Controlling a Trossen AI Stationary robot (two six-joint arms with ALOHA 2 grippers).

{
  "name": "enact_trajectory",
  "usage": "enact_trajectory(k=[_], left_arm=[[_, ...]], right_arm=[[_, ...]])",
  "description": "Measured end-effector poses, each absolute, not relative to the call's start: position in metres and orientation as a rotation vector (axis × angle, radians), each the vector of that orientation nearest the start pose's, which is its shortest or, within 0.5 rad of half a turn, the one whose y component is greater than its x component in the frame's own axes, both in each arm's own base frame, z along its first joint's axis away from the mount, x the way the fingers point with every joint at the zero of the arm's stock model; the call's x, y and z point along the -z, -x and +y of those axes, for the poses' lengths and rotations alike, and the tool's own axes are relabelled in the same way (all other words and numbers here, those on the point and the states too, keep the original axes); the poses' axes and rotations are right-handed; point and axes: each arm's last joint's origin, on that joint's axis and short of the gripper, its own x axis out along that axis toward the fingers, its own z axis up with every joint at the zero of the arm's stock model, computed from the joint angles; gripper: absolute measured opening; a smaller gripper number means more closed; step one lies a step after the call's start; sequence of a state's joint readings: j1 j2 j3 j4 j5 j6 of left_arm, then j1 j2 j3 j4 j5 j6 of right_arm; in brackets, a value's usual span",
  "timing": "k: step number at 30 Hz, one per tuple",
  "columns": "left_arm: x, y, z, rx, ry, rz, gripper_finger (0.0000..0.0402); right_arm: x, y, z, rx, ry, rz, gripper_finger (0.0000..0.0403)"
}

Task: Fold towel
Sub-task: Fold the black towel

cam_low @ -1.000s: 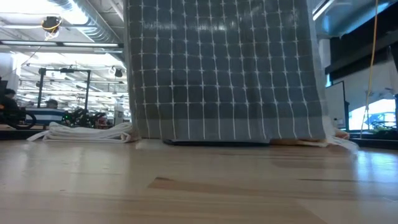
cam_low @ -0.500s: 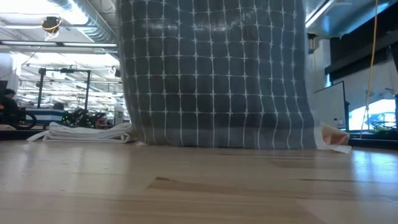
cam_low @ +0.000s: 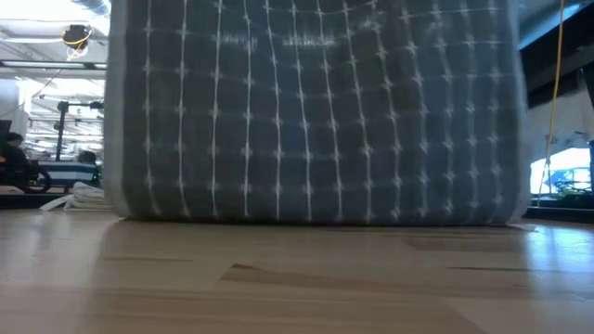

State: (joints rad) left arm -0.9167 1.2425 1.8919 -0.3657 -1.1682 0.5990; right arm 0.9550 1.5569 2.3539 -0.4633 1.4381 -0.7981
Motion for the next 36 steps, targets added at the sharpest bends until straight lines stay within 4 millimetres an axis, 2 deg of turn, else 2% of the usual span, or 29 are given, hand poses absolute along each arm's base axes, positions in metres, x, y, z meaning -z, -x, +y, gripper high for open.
enact_trajectory(k=[4, 9, 15, 22, 26, 31, 34, 36], left_arm=[[-0.549, -0.125, -0.138, -0.202, -0.294, 0.021, 0.0008], [-0.516, -0.122, -0.162, -0.129, -0.216, 0.143, 0.0008], [-0.474, -0.126, -0.193, -0.127, -0.161, 0.246, 0.0008], [-0.427, -0.133, -0.227, -0.136, -0.163, 0.304, 0.0008], [-0.394, -0.130, -0.248, -0.121, -0.145, 0.345, 0.0008], [-0.356, -0.119, -0.268, -0.107, -0.104, 0.372, 0.0008], [-0.342, -0.116, -0.276, -0.110, -0.081, 0.368, 0.0008], [-0.341, -0.116, -0.279, -0.117, -0.083, 0.339, 0.0008]], right_arm=[[-0.580, -0.147, 0.183, 0.416, 0.422, 0.090, 0.0001], [-0.532, -0.146, 0.207, 0.327, 0.336, 0.152, 0.0001], [-0.472, -0.154, 0.240, 0.271, 0.305, 0.281, 0.0001], [-0.415, -0.169, 0.271, 0.210, 0.245, 0.439, 0.0001], [-0.384, -0.168, 0.289, 0.180, 0.160, 0.511, 0.0001], [-0.358, -0.154, 0.303, 0.138, 0.003, 0.629, 0.0000], [-0.358, -0.142, 0.310, 0.118, -0.053, 0.613, 0.0000], [-0.368, -0.136, 0.312, 0.107, -0.065, 0.559, 0.0000]])
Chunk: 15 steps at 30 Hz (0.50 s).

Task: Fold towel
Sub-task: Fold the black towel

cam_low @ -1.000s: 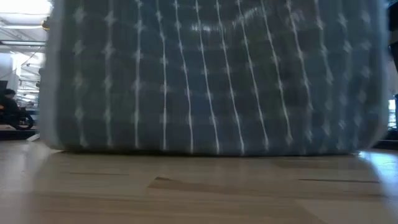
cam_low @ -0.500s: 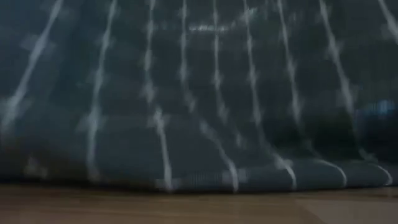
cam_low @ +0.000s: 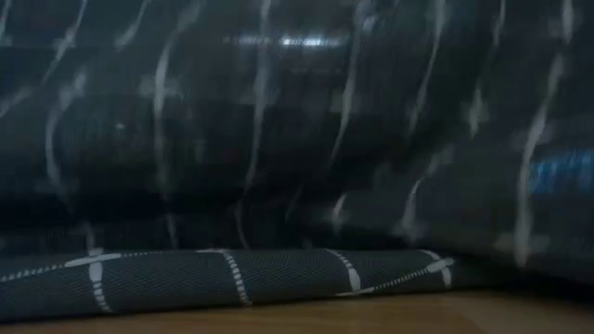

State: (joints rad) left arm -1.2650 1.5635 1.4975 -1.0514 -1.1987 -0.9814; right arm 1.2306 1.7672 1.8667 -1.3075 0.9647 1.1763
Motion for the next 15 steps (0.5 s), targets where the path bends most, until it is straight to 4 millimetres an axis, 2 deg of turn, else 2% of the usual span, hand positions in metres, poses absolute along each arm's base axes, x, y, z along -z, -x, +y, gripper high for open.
enact_trajectory(k=[2, 10, 12, 15], left_arm=[[-0.346, -0.117, -0.280, -0.122, -0.117, 0.304, 0.0008], [-0.395, -0.119, -0.282, -0.152, -0.240, 0.164, 0.0008], [-0.398, -0.119, -0.284, -0.135, -0.250, 0.166, 0.0008], [-0.397, -0.119, -0.286, -0.095, -0.236, 0.194, 0.0008]], right_arm=[[-0.383, -0.131, 0.312, 0.100, -0.056, 0.478, 0.0000], [-0.452, -0.128, 0.296, 0.111, 0.079, 0.249, 0.0000], [-0.459, -0.127, 0.294, 0.100, 0.071, 0.244, 0.0000], [-0.456, -0.127, 0.297, 0.071, 0.056, 0.275, 0.0000]])
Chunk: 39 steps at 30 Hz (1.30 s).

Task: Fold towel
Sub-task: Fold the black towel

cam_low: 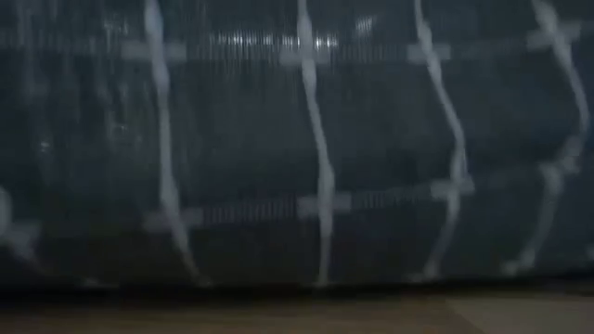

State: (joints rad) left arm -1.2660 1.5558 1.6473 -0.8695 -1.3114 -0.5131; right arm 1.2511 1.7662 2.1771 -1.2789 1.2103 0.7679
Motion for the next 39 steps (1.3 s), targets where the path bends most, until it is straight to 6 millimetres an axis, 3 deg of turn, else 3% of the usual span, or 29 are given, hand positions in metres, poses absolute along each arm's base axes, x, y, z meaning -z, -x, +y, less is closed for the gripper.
enact_trajectory(k=[5, 11, 17, 24, 29, 33, 39], left_arm=[[-0.384, -0.116, -0.289, -0.074, -0.207, 0.217, 0.0008], [-0.362, -0.113, -0.292, -0.048, -0.172, 0.262, 0.0008], [-0.314, -0.119, -0.290, -0.061, -0.156, 0.359, 0.0008], [-0.251, -0.132, -0.275, -0.086, -0.082, 0.585, 0.0008], [-0.222, -0.141, -0.263, -0.092, -0.087, 0.699, 0.0008], [-0.211, -0.145, -0.249, -0.163, -0.090, 0.761, 0.0008], [-0.213, -0.155, -0.227, -0.303, -0.100, 0.774, 0.0008]], right_arm=[[-0.429, -0.132, 0.317, 0.046, 0.033, 0.357, 0.0000], [-0.383, -0.138, 0.345, 0.035, -0.025, 0.504, 0.0000], [-0.337, -0.124, 0.353, 0.098, -0.057, 0.607, 0.0000], [-0.283, -0.119, 0.346, 0.230, -0.139, 0.824, 0.0000], [-0.261, -0.133, 0.335, 0.296, -0.087, 0.858, 0.0000], [-0.252, -0.149, 0.325, 0.322, -0.019, 0.883, 0.0000], [-0.242, -0.172, 0.300, 0.439, 0.101, 0.927, 0.0000]])
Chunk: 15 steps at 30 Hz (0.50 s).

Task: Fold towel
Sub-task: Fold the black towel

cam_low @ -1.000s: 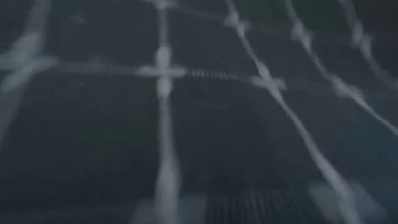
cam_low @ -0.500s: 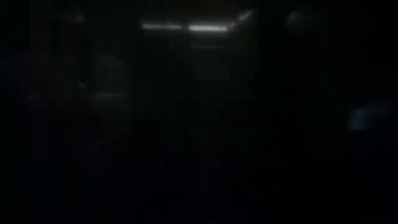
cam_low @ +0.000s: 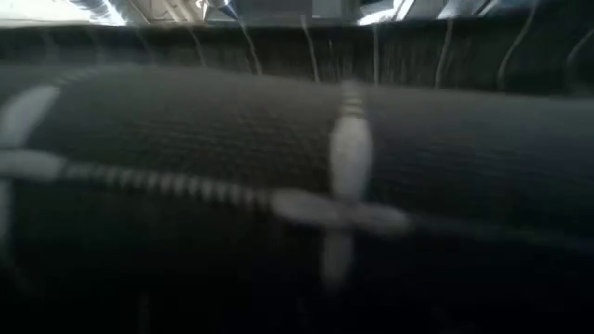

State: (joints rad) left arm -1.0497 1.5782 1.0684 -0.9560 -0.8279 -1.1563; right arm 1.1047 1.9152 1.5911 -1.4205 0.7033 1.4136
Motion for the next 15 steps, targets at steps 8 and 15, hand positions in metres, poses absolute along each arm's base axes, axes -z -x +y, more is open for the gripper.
enact_trajectory(k=[8, 15], left_arm=[[-0.238, -0.169, -0.188, -0.496, -0.123, 0.795, 0.0008], [-0.239, -0.180, -0.167, -0.589, -0.172, 0.840, 0.0008]], right_arm=[[-0.246, -0.206, 0.256, 0.598, 0.261, 0.986, 0.0000], [-0.230, -0.224, 0.225, 0.691, 0.310, 1.095, 0.0000]])
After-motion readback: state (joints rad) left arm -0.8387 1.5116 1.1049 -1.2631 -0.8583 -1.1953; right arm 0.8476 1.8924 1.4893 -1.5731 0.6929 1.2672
